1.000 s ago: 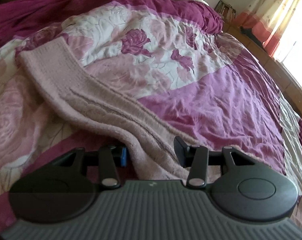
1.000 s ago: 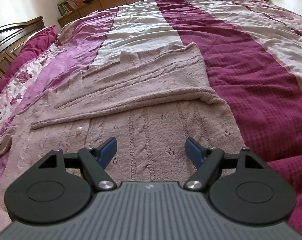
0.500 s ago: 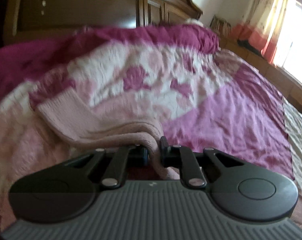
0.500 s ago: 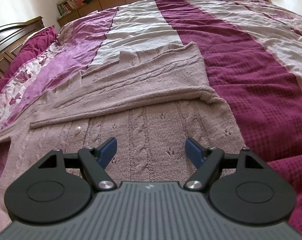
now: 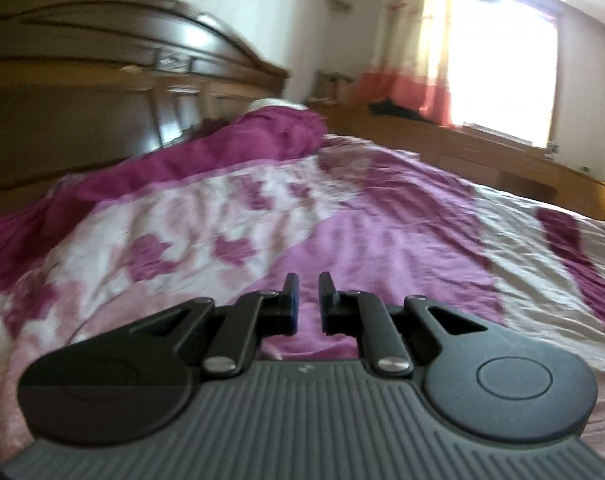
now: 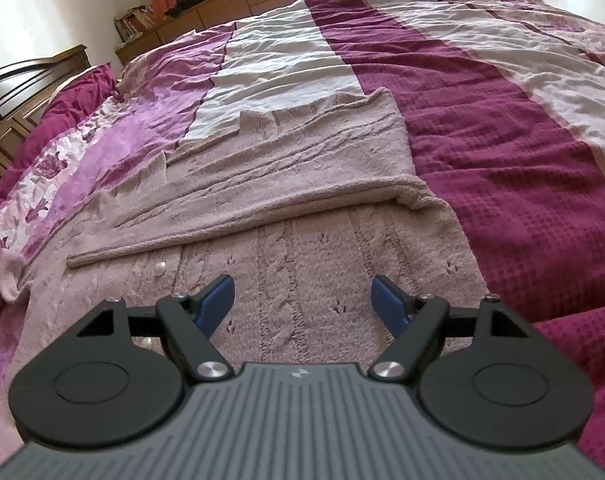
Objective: Fold small clothes
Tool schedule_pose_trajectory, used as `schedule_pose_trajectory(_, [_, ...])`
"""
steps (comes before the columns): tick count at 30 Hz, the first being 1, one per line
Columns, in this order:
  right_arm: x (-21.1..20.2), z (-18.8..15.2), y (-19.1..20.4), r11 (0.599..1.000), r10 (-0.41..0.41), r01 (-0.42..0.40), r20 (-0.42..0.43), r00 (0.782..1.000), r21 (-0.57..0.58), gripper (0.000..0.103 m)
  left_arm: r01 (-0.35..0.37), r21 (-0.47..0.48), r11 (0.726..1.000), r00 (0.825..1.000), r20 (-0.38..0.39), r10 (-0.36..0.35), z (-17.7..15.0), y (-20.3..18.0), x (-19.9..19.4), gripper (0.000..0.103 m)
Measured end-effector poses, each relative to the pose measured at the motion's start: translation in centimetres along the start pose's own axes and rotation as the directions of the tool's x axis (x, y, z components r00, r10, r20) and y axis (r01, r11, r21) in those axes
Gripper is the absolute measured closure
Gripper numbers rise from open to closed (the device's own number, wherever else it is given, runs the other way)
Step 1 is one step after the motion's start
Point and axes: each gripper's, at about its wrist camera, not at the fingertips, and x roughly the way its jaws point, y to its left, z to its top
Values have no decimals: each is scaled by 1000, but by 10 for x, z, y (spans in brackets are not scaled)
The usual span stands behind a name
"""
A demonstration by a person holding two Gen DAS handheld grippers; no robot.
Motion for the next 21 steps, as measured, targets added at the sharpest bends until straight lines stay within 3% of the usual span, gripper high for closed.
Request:
schedule_pose_trajectory(4, [-4, 1, -2, 1000, 13, -13, 10, 1000, 12, 22, 31, 2, 1000, 999, -35, -31, 1, -18, 1, 92])
schedule_pose_trajectory(9, [-5, 1, -6, 999, 25, -25, 14, 1000, 26, 22, 3, -28, 1000, 991, -134, -7, -12, -12, 11, 90])
schedule_pose_trajectory(10, [-5, 1, -7, 999, 27, -27, 13, 1000, 30, 22, -4, -24, 1000, 987, -159, 0, -17, -9, 14, 88])
schedule_pose_trajectory(14, [-2, -1, -8, 999, 30, -30, 5, 1000, 37, 22, -36, -45, 998, 973, -231, 24, -34, 8, 23, 60])
schedule_pose_trajectory(16, [-2, -1, -9, 999, 29, -30, 3, 1000, 38, 22, -44, -83, 996, 967, -253, 22, -42, 20, 28, 53])
schedule_pose_trajectory(18, [-1, -1, -9, 999, 29, -29, 3, 1000, 37, 22, -55, -148, 987, 959, -282, 11, -47, 34, 33, 52])
schedule_pose_trajectory(21, [1, -2, -10, 999, 26, -26, -1, 1000, 37, 22, -86, -291, 953, 949, -316, -11, -52, 62, 41, 52])
